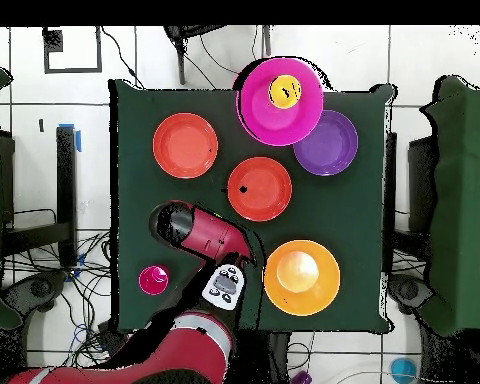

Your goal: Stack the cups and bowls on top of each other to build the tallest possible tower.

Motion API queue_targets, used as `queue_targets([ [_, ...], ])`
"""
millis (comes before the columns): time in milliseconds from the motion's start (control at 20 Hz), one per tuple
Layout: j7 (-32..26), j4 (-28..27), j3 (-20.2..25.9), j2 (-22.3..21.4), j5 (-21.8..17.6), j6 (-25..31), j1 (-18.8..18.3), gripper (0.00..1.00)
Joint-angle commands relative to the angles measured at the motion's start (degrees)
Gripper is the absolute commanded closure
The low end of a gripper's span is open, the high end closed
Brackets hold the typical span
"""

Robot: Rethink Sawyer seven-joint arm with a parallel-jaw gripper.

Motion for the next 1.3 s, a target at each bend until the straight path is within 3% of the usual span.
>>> queue_targets([
  [50, 9.33, -0.98, 6.79, 2.32, -0.94, -3.08, 0.08, 1.0],
  [500, 9.16, -3.09, 3.18, -5.28, -1.73, 7.85, 0.17, 1.0],
  [1300, 9.56, -16.21, -1.3, -7.66, -3.85, 25.61, -2.7, 1.0],
])
